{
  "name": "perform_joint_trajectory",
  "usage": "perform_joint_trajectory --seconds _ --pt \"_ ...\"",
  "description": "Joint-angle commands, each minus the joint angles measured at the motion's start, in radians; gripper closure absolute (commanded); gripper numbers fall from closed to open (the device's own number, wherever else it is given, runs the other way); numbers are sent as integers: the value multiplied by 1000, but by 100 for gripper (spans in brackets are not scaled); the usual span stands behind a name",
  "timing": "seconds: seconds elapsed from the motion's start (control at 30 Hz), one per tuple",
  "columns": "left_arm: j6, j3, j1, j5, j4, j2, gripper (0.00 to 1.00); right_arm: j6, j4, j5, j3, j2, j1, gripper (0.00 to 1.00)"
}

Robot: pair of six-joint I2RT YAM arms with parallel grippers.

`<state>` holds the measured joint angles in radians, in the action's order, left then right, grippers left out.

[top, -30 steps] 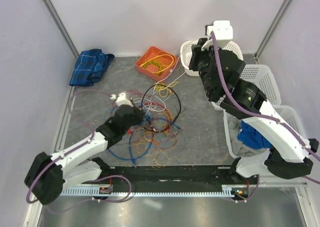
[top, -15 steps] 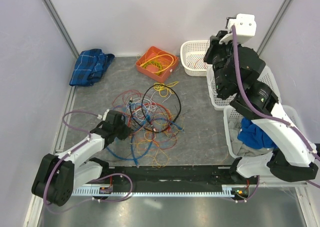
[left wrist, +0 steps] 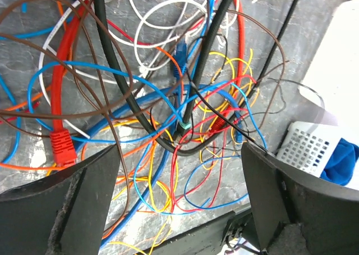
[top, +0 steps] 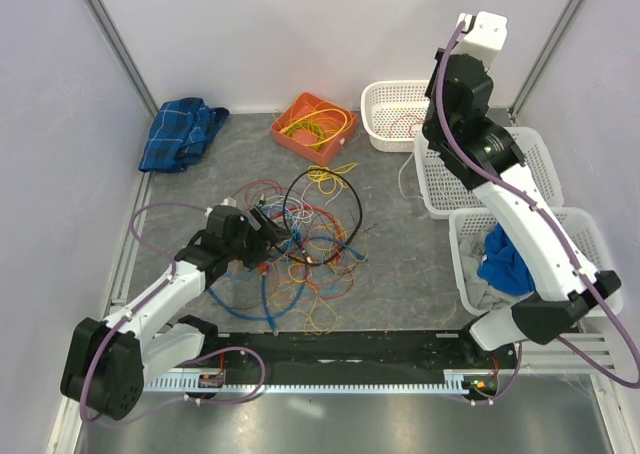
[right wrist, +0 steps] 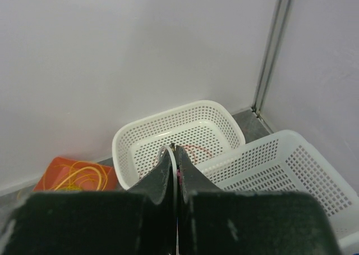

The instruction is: Untangle the cables

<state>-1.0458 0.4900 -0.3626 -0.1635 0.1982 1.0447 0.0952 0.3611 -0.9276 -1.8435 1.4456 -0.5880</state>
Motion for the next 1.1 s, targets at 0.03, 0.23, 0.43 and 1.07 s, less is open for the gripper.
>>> perform_joint_trajectory --seconds 0.03,0.23,0.43,1.07 --pt "-26 -31 -6 -28 0 -54 5 64 -17 -11 -60 55 100 100" --pt "-59 -54 -6 -42 -2 -5 5 113 -65 -27 -17 78 206 100" --pt "-54 -48 -6 -77 -16 78 7 175 -88 13 50 70 341 100" --pt "27 -31 -61 -166 -103 9 9 422 -122 275 322 312 525 68"
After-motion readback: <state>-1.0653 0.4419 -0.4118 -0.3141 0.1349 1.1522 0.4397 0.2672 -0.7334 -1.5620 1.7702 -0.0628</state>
